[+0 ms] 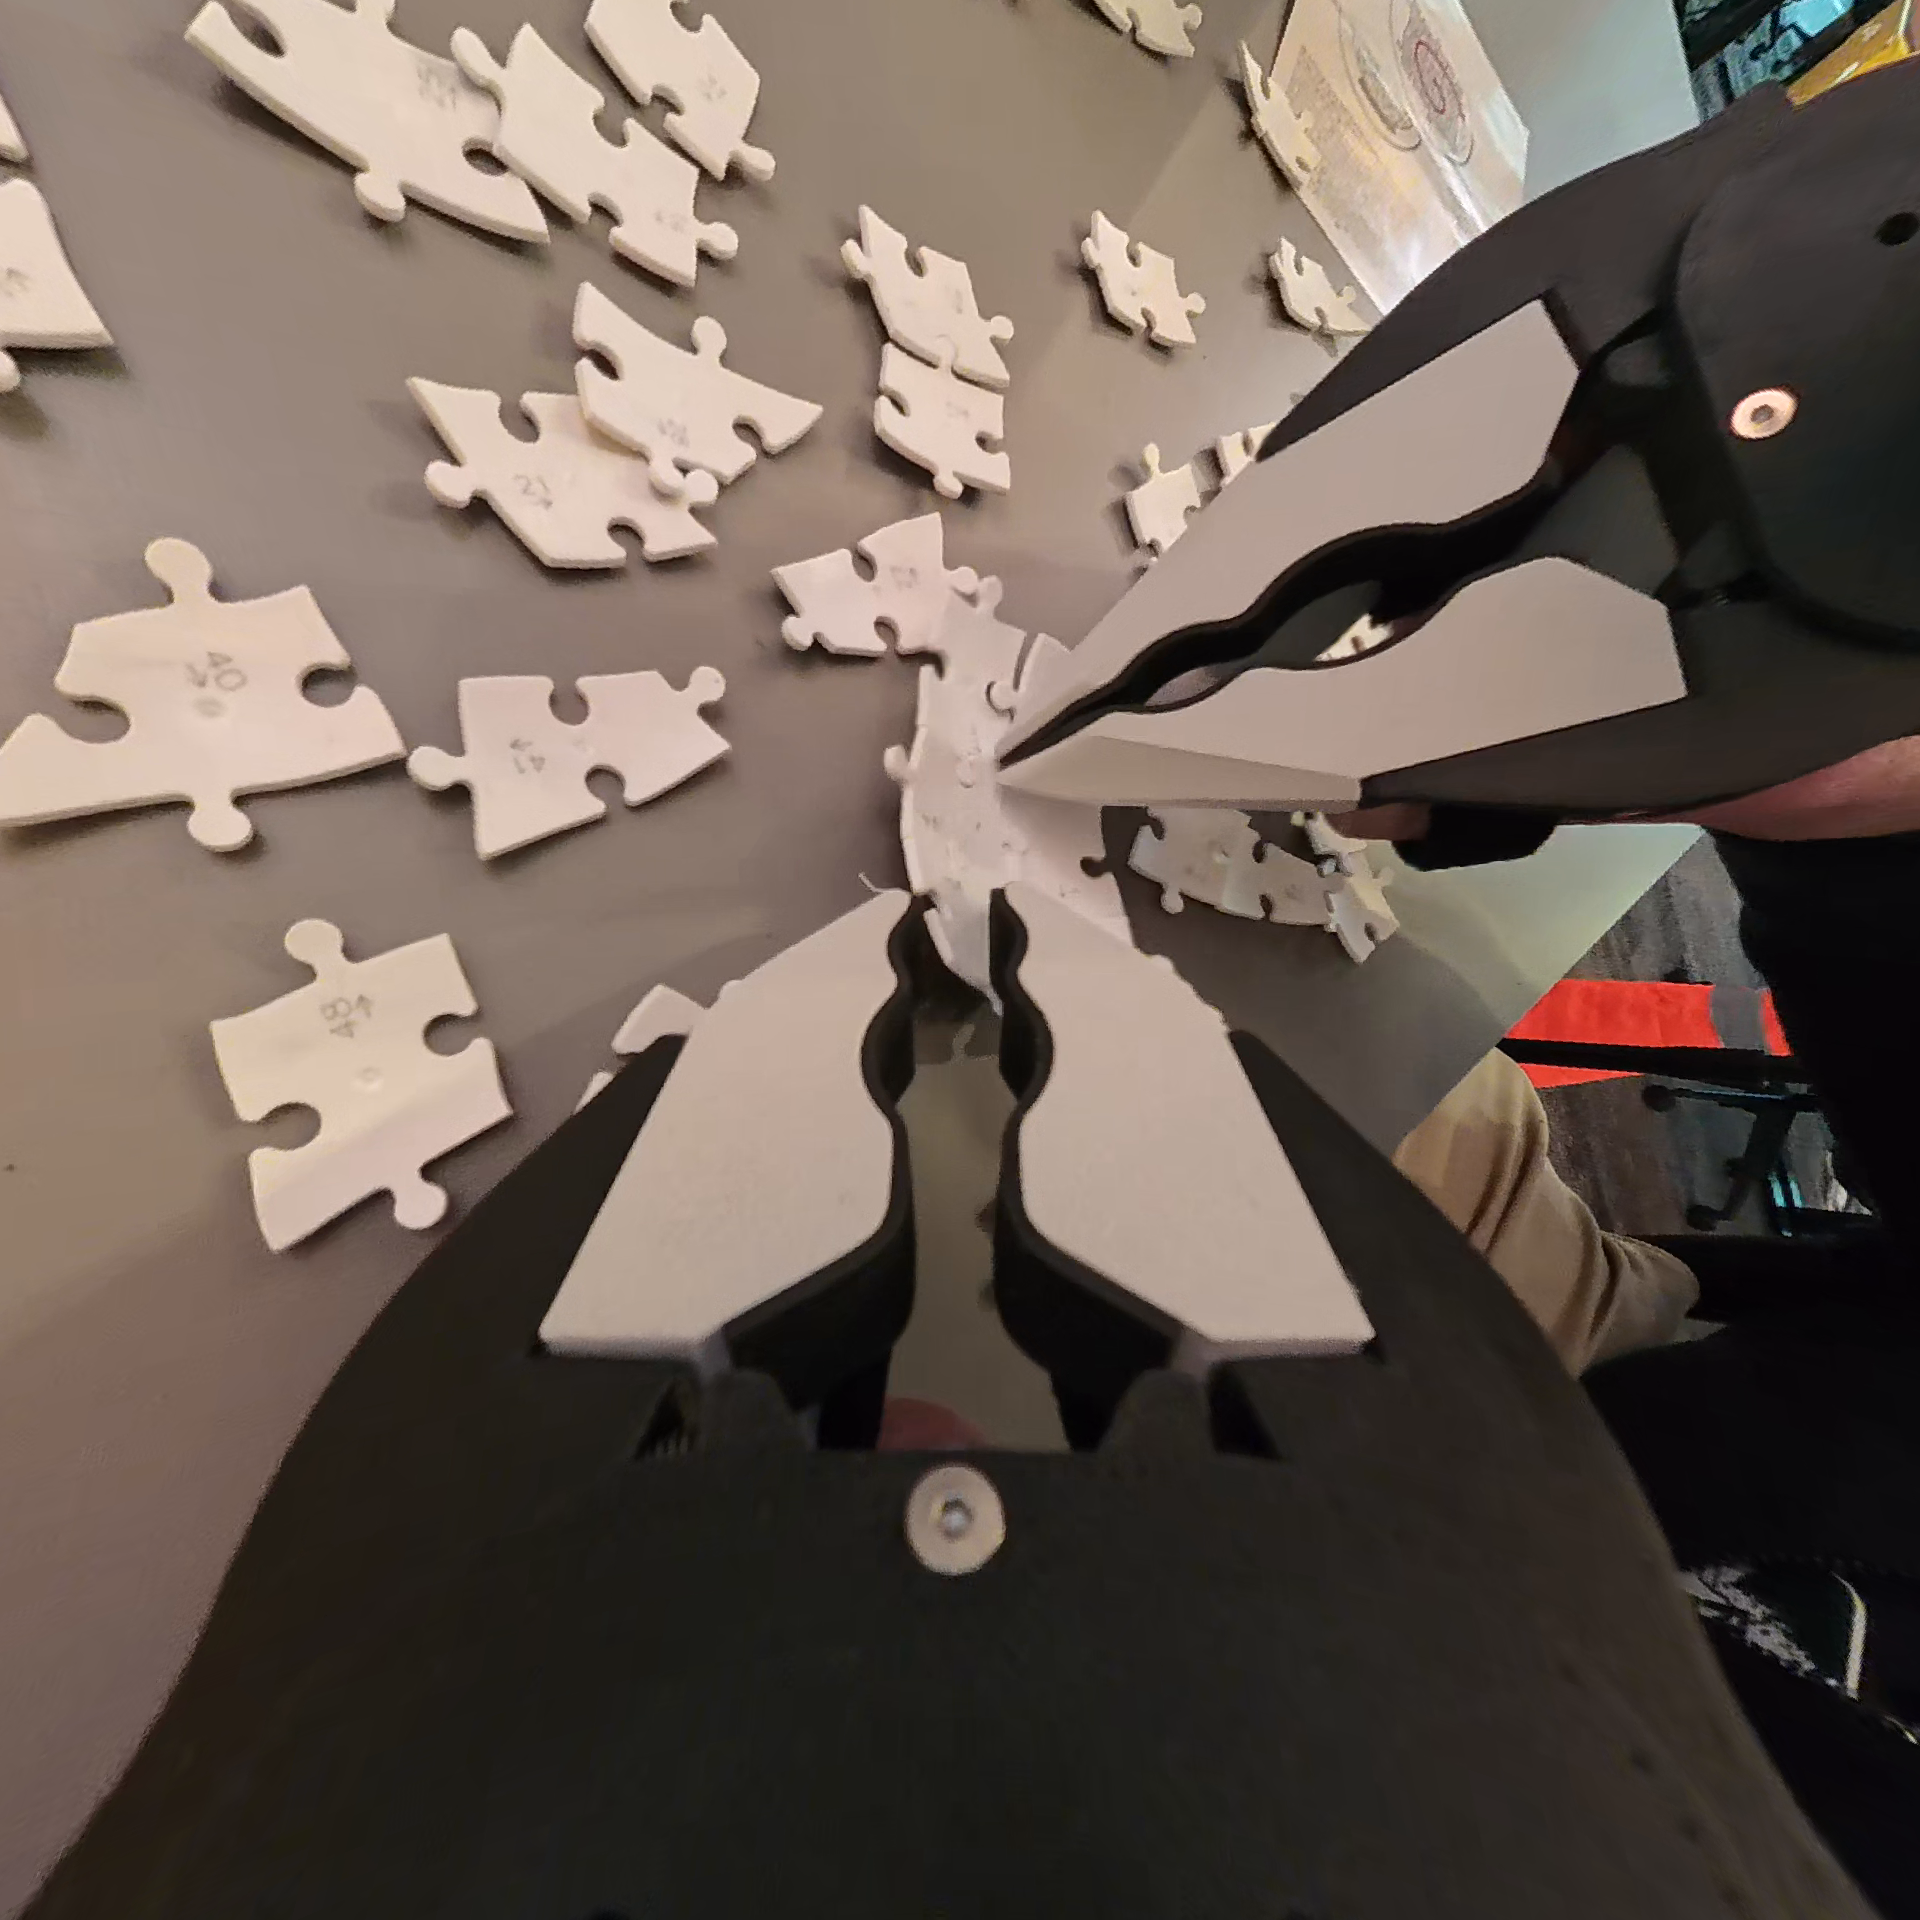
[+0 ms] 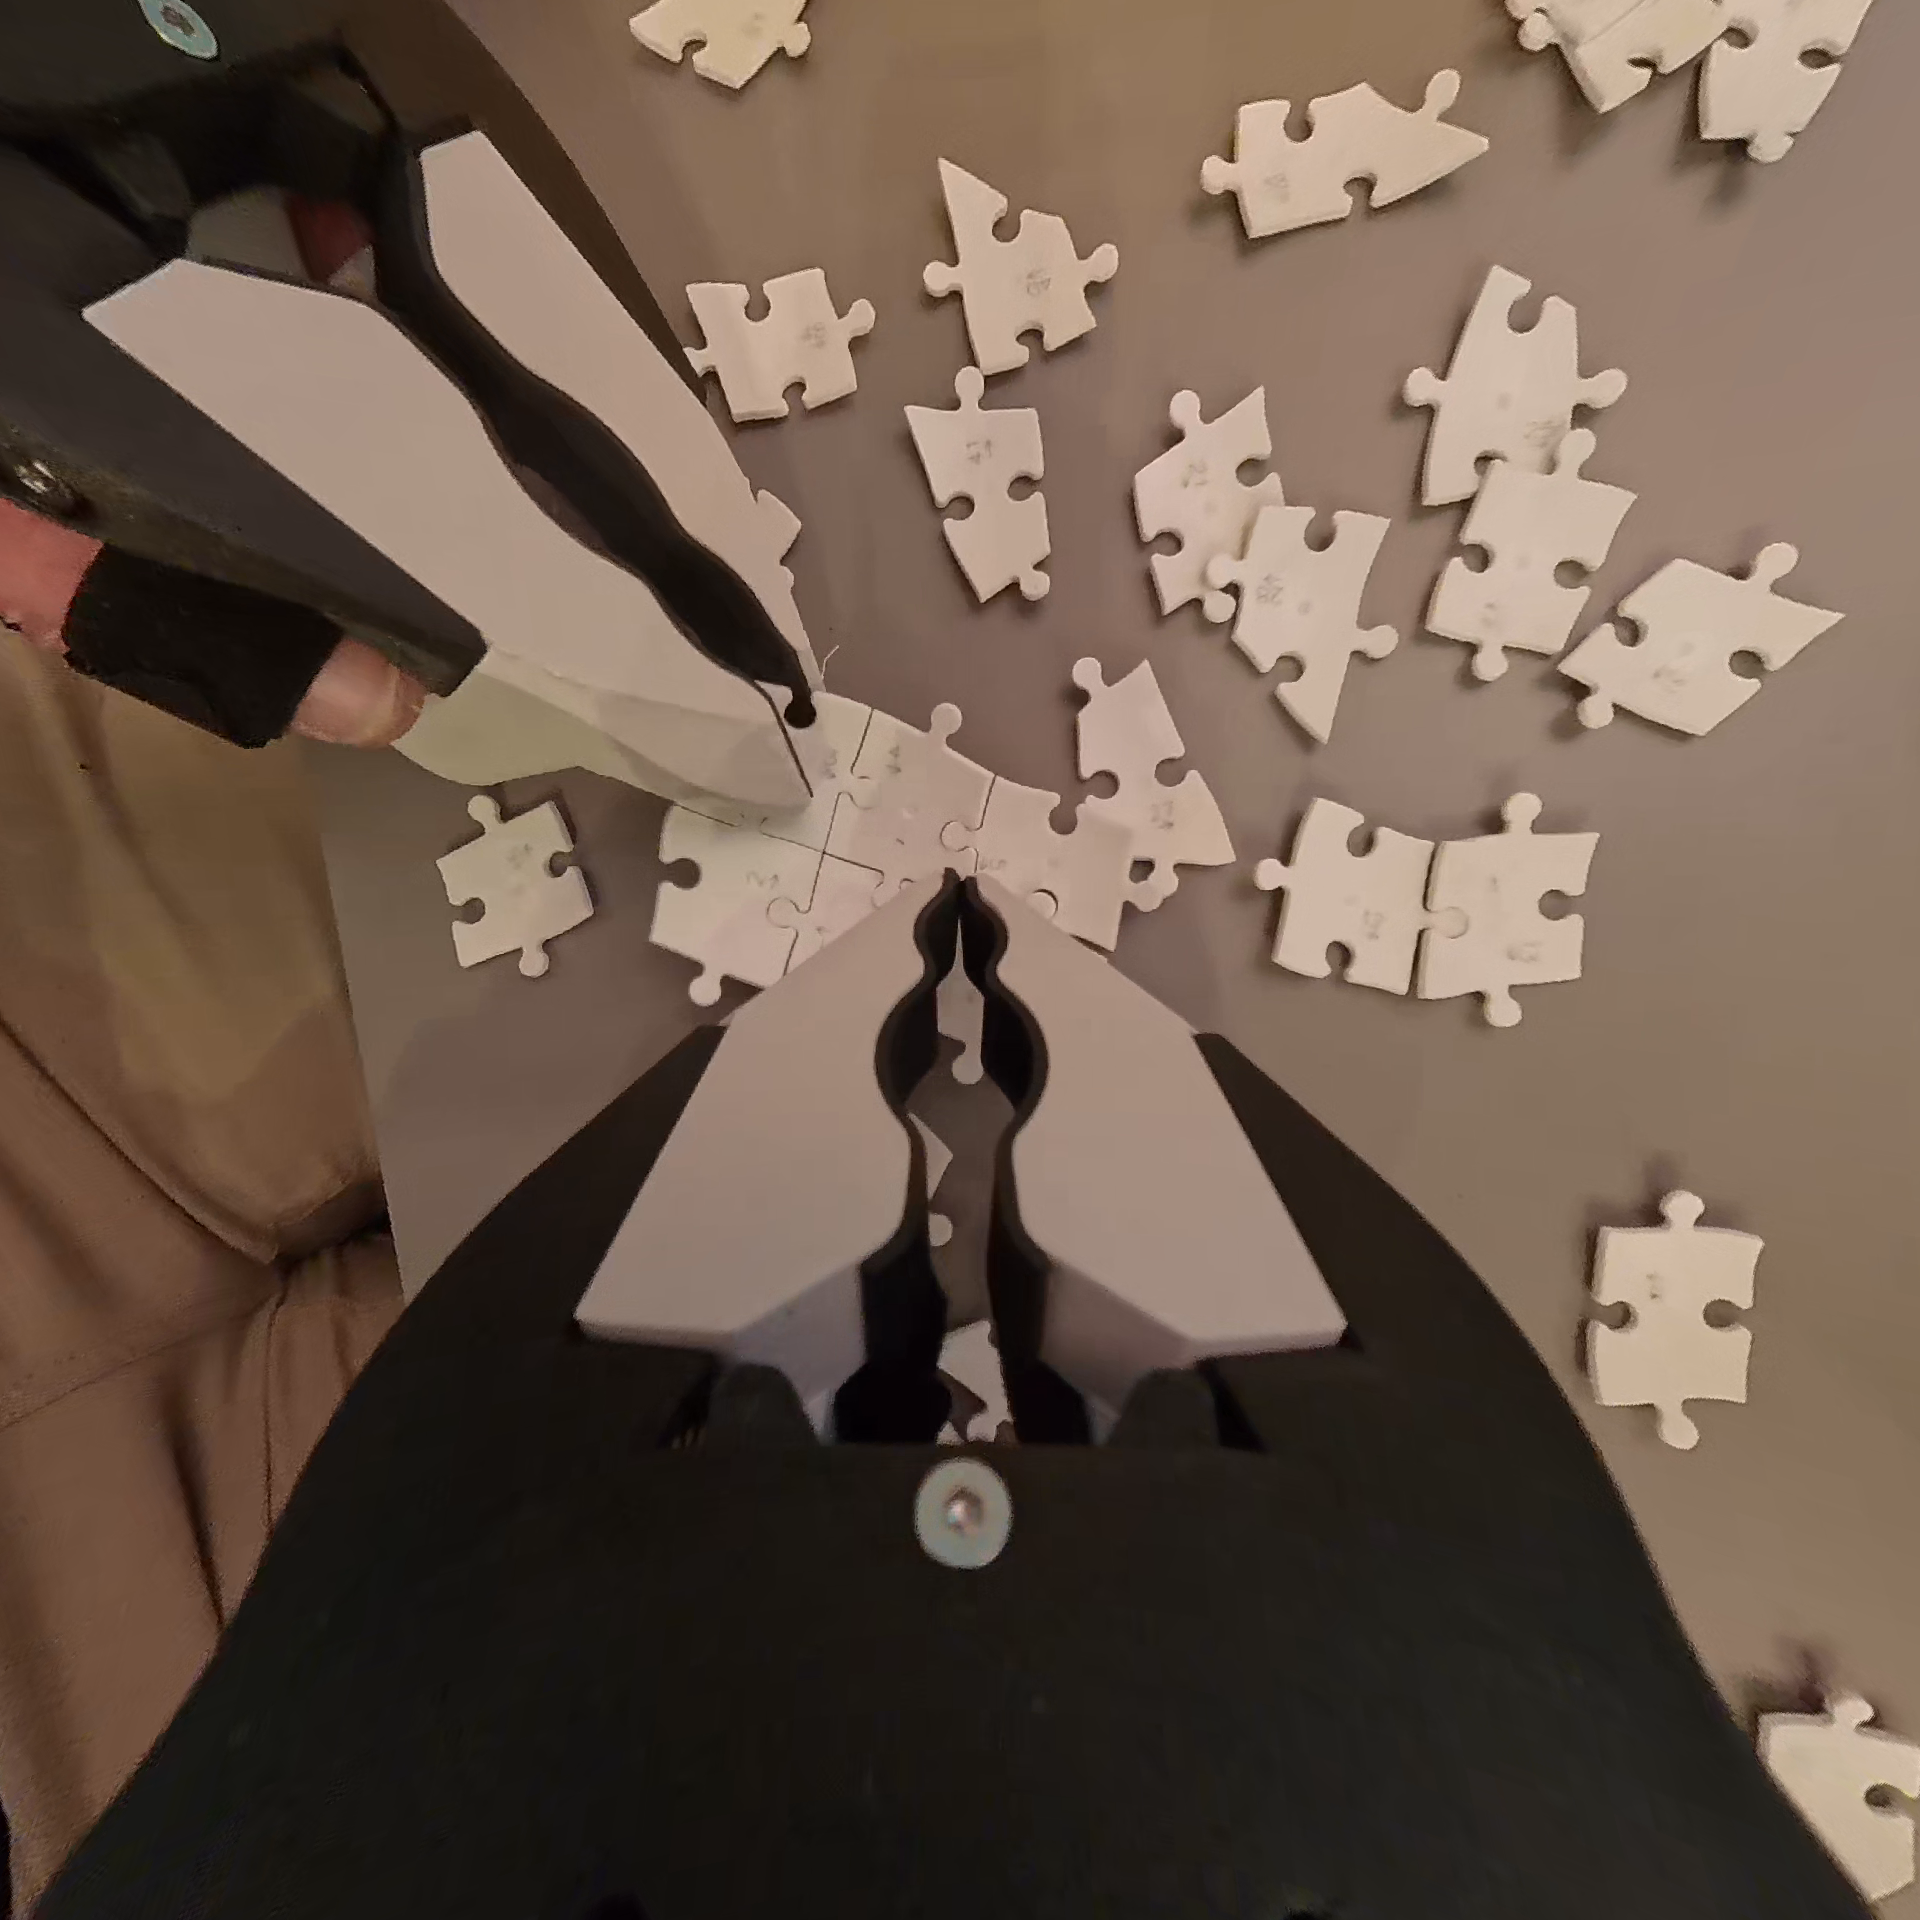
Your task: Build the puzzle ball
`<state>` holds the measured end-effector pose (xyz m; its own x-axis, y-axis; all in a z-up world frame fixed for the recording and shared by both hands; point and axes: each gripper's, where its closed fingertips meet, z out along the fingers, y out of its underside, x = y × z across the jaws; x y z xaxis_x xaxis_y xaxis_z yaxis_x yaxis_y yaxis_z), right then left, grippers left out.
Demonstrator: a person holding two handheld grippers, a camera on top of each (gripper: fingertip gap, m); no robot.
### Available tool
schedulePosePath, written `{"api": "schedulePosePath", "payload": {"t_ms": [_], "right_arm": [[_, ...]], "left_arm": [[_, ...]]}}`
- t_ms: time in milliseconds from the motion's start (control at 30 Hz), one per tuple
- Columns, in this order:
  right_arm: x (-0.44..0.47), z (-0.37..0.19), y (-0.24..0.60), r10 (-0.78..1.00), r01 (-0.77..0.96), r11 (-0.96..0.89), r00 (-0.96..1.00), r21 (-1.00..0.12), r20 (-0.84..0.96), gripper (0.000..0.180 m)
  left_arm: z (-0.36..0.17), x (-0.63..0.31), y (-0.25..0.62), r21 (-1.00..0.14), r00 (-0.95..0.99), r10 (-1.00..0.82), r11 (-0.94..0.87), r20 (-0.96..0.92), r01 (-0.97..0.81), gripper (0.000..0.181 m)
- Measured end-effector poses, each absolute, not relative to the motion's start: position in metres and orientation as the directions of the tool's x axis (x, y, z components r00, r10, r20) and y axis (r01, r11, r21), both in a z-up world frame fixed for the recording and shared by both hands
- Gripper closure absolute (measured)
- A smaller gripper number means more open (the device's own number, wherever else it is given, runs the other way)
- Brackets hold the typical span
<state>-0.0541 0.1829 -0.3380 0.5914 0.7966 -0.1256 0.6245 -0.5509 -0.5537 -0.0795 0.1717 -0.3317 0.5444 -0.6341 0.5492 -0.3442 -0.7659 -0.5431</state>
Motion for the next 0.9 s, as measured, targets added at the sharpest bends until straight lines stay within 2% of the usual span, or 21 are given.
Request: {"api": "schedulePosePath", "payload": {"t_ms": [433,800,900], "right_arm": [[-0.054,-0.339,0.183,0.771,0.630,-0.604,0.616,-0.488,-0.159,0.180],[-0.051,-0.338,0.183,0.775,0.626,-0.574,0.623,-0.527,-0.105,0.180],[-0.051,-0.325,0.187,0.776,0.594,-0.563,0.620,-0.575,-0.118,0.180]], "left_arm": [[-0.330,-0.078,0.173,-0.541,0.536,-0.625,-0.774,0.567,-0.330,0.168],[-0.331,-0.082,0.178,-0.552,0.549,-0.624,-0.771,0.556,-0.317,0.167],[-0.328,-0.086,0.183,-0.565,0.550,-0.624,-0.768,0.555,-0.302,0.165]]}}
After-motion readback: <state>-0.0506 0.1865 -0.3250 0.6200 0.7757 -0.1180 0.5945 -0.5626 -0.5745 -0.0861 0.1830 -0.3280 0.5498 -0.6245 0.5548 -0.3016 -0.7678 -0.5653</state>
